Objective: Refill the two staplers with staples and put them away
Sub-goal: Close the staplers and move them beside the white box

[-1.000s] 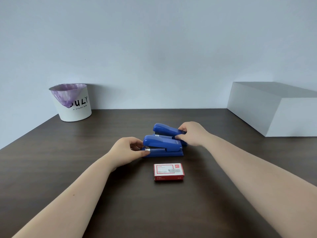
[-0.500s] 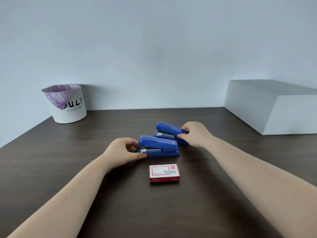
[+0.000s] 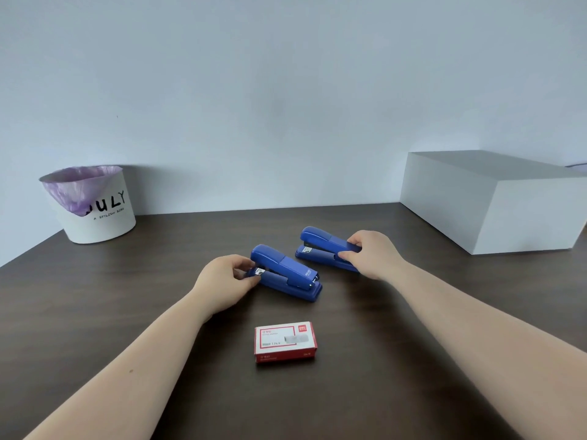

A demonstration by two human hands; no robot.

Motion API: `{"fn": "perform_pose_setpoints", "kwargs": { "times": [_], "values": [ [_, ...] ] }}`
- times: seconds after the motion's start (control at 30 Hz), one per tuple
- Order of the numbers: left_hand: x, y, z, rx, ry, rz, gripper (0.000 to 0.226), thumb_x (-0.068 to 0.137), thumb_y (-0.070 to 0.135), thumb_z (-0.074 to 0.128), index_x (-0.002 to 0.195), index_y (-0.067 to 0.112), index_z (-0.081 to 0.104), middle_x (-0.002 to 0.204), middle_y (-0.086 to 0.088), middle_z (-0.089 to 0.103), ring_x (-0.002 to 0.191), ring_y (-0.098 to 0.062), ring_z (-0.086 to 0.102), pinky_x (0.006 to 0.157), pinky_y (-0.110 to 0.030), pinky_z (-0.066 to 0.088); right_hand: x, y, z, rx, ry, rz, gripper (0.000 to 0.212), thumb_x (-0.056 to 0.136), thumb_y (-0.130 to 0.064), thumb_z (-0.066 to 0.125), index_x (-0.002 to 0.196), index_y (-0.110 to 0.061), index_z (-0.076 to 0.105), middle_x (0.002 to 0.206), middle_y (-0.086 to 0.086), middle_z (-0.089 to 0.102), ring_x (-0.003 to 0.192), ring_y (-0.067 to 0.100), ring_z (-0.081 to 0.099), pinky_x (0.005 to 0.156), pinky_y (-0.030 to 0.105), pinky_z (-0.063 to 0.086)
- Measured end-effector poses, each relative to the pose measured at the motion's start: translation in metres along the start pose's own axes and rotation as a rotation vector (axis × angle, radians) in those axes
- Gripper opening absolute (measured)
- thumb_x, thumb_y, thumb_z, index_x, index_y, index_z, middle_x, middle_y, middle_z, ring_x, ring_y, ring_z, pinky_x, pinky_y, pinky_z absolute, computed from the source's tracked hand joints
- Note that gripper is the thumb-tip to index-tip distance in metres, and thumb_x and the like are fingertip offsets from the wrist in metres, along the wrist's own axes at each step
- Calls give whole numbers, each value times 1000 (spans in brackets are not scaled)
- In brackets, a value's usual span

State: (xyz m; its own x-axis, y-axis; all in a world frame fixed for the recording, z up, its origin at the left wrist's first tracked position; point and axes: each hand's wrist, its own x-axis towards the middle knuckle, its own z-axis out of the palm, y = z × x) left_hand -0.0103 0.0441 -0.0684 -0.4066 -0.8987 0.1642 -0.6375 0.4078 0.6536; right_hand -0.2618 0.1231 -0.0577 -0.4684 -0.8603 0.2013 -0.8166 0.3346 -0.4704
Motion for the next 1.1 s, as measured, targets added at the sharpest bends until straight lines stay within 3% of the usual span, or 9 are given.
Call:
{"fn": "perform_pose_setpoints", "kwargs": {
  "times": [0.1,0.27,0.4,0.5,0.57,0.63,0.7,0.93,1.1],
  "values": [
    [6,5,8,-14,48,-44,34,83,30,66,114,16,65,105,-2,70,91,-16,61,85,-28,46,2,1,0,1,8,-7,31,86,-35,64,105,-10,64,105,7,66,91,24,57,74,29,40],
    [14,5,12,84,101,-152,40,79,43,67,106,14,63,101,-2,67,97,-22,62,83,-34,48,4,8,2,-7,56,6,30,85,-36,64,101,-11,63,99,6,65,85,22,54,72,29,40],
    [27,19,15,198,5,-192,31,83,44,58,72,15,57,69,-7,70,70,-25,67,68,-32,51,7,17,-2,-10,81,45,28,84,-37,65,94,-11,62,91,5,62,80,22,52,67,28,37],
    [43,29,27,136,-27,-200,26,83,32,56,63,16,56,52,-1,66,52,-19,59,58,-25,46,13,26,-5,-10,90,54,29,83,-37,65,95,-11,63,90,4,61,80,22,52,68,28,37],
    [55,37,37,86,-45,-201,16,80,25,57,67,15,56,51,0,65,55,-21,60,61,-27,50,17,31,-5,-10,98,52,30,83,-37,64,98,-12,63,91,3,60,81,21,51,69,29,37],
    [67,44,48,22,-54,-202,7,79,21,57,80,15,61,58,-3,69,62,-23,64,75,-32,57,22,36,-5,-11,105,50,30,84,-38,63,100,-12,63,89,1,58,81,20,50,69,28,37],
    [80,50,58,-27,-53,-191,11,80,19,56,89,16,62,63,-3,69,66,-23,69,82,-36,58,28,40,-5,-9,110,49,30,84,-37,63,101,-12,63,88,0,56,81,20,50,70,28,36],
    [118,59,79,-24,-38,-128,10,81,19,55,89,13,58,58,-1,65,54,-17,62,75,-32,55,49,52,-5,-13,127,56,31,84,-38,63,102,-13,63,91,1,58,82,19,50,70,27,36],
    [134,68,87,21,-68,-102,10,79,18,53,87,12,54,67,-6,68,68,-26,61,73,-33,52,59,56,-5,-26,129,52,31,84,-38,63,102,-13,63,93,2,60,82,19,50,71,28,37]
  ]
}}
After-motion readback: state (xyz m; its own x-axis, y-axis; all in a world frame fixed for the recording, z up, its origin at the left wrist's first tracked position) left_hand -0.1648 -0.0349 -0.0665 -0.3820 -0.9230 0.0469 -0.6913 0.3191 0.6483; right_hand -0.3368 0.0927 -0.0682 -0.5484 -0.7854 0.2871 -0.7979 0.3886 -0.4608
